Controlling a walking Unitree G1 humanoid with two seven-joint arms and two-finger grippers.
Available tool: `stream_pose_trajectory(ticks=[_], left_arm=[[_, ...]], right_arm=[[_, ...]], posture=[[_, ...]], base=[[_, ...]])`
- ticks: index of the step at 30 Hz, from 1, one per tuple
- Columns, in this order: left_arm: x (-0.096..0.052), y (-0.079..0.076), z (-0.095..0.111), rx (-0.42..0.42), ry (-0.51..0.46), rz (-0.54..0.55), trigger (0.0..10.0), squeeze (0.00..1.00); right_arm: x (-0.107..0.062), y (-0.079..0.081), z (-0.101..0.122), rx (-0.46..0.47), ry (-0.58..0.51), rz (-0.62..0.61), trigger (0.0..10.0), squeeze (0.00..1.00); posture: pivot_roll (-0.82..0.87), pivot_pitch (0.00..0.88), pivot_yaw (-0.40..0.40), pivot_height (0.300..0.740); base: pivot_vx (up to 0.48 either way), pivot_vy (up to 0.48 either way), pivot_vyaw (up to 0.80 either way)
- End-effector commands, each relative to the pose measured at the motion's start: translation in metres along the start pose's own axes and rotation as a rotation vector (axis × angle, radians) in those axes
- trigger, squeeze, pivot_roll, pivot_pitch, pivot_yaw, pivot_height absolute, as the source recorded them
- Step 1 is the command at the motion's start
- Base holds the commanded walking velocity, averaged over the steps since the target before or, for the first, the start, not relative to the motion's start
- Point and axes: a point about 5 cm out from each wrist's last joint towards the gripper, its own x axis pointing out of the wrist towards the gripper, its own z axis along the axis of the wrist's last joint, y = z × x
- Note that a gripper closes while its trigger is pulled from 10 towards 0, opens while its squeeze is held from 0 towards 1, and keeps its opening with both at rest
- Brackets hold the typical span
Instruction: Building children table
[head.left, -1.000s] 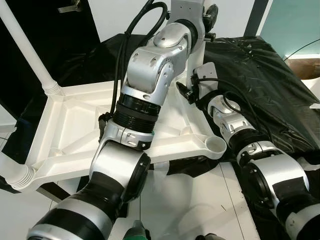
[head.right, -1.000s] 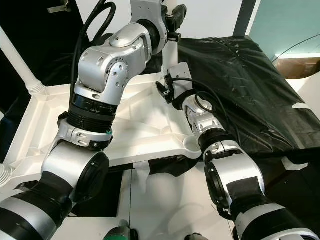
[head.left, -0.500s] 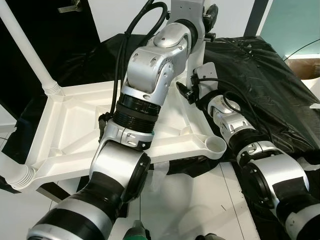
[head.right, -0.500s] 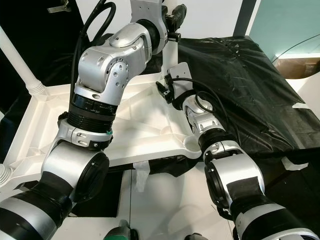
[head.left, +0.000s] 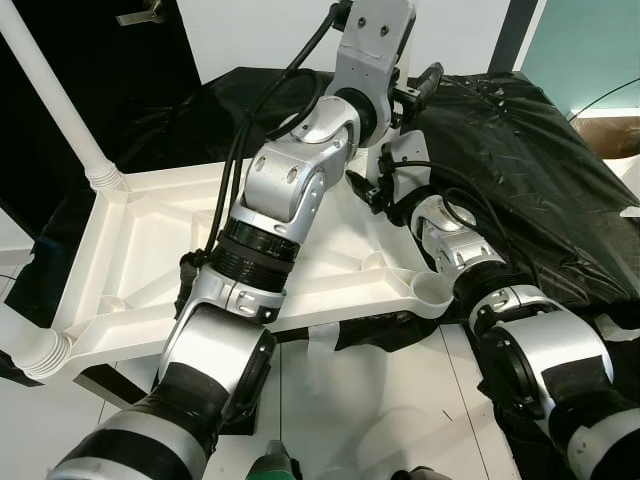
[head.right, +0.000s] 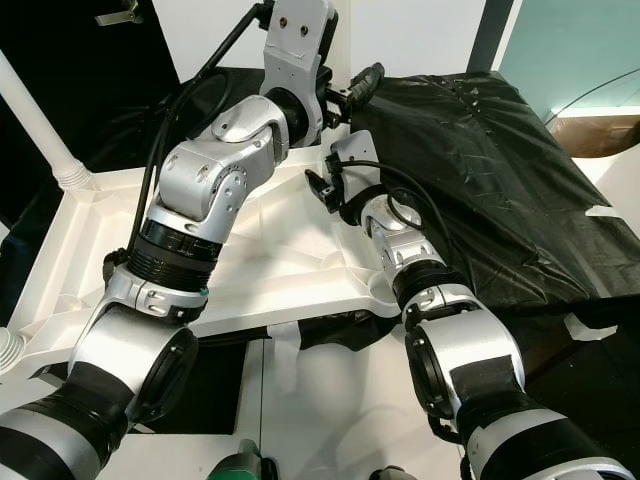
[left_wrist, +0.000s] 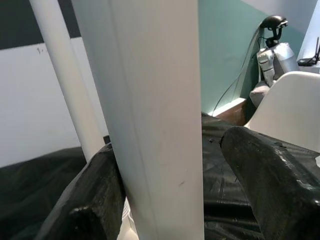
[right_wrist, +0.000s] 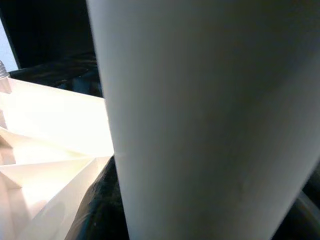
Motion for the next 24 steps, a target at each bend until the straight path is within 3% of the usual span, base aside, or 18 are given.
stream_pose_trajectory(ticks=[1,5,7,11,12,13,17,24], left_arm=[[-0.004,-0.001,0.000,-0.008,-0.008,-0.058,10.0,0.00],[-0.018,0.007,-0.008,-0.069,-0.027,-0.126,10.0,0.00],[-0.018,0.007,-0.008,-0.069,-0.027,-0.126,10.0,0.00],[-0.043,0.023,-0.032,-0.080,0.005,-0.213,10.0,0.00],[-0.047,0.028,-0.038,-0.080,0.021,-0.216,10.0,0.00],[-0.047,0.028,-0.038,-0.080,0.021,-0.216,10.0,0.00],[-0.065,0.053,-0.060,-0.091,0.093,-0.130,10.0,0.00],[-0.080,0.072,-0.074,-0.109,0.127,-0.019,10.0,0.00]], right_arm=[[0.002,-0.004,0.007,0.010,-0.029,-0.022,10.0,0.00],[0.000,-0.011,0.007,0.038,-0.032,-0.063,10.0,0.00],[0.000,-0.011,0.007,0.038,-0.032,-0.063,10.0,0.00],[-0.002,-0.016,0.006,0.059,-0.044,-0.103,10.0,0.00],[-0.003,-0.017,0.007,0.063,-0.046,-0.111,10.0,0.00],[-0.003,-0.017,0.007,0.063,-0.046,-0.111,10.0,0.00],[-0.006,-0.027,0.005,0.081,-0.046,-0.178,10.0,0.00],[-0.009,-0.030,0.003,0.088,-0.045,-0.201,10.0,0.00]], posture=[[0.07,0.000,0.000,0.740],[0.07,0.000,0.000,0.740],[0.07,0.000,0.000,0.740],[0.07,0.000,0.000,0.740],[0.07,0.030,0.052,0.740],[0.07,0.030,0.052,0.740],[0.06,0.044,0.057,0.740],[0.07,0.051,0.055,0.740]], base=[[0.000,0.000,0.00],[0.000,0.000,0.00],[0.000,0.000,0.00],[0.000,0.000,0.00],[0.000,0.000,0.00],[0.000,0.000,0.00],[0.000,0.000,0.00],[0.000,0.000,0.00]])
